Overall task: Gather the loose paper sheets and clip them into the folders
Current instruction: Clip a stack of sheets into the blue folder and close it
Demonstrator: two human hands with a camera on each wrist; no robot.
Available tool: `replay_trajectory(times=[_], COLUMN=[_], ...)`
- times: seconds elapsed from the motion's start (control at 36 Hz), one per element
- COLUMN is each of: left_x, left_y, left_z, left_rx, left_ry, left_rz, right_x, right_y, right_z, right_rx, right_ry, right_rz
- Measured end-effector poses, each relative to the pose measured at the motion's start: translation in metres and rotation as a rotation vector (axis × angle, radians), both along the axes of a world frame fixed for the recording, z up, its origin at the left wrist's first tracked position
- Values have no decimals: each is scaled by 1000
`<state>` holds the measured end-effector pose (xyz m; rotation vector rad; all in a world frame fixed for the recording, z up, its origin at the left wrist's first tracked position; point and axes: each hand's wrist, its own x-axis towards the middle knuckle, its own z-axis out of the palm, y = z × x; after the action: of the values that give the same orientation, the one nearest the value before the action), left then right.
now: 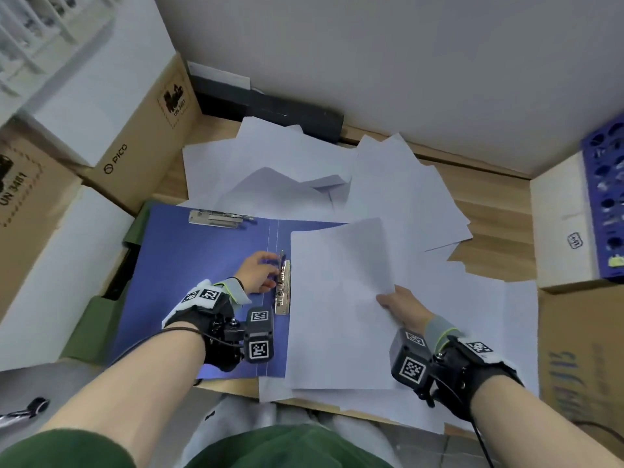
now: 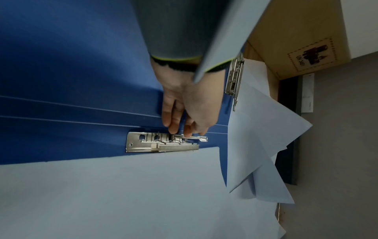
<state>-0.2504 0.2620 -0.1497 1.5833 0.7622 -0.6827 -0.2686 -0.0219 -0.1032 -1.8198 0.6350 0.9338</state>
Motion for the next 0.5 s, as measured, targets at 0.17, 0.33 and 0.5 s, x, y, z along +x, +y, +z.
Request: replay_trajectory(times=[0.17,0.33,0.5], left_x=[5,9,12], left_y=[5,3,-1], left_z=[-11,-12,-14], left_rx=[-25,-10,5], left_ry=[31,42,29], left_rz=[-22,-51,-25], right_x=[-2,-3,4], right_y=[-6,-9,-5], right_z=[1,-6,-21], right_rx=[9,100,137], right_ry=[-3,4,17], right_rz=[-90,-145,-161])
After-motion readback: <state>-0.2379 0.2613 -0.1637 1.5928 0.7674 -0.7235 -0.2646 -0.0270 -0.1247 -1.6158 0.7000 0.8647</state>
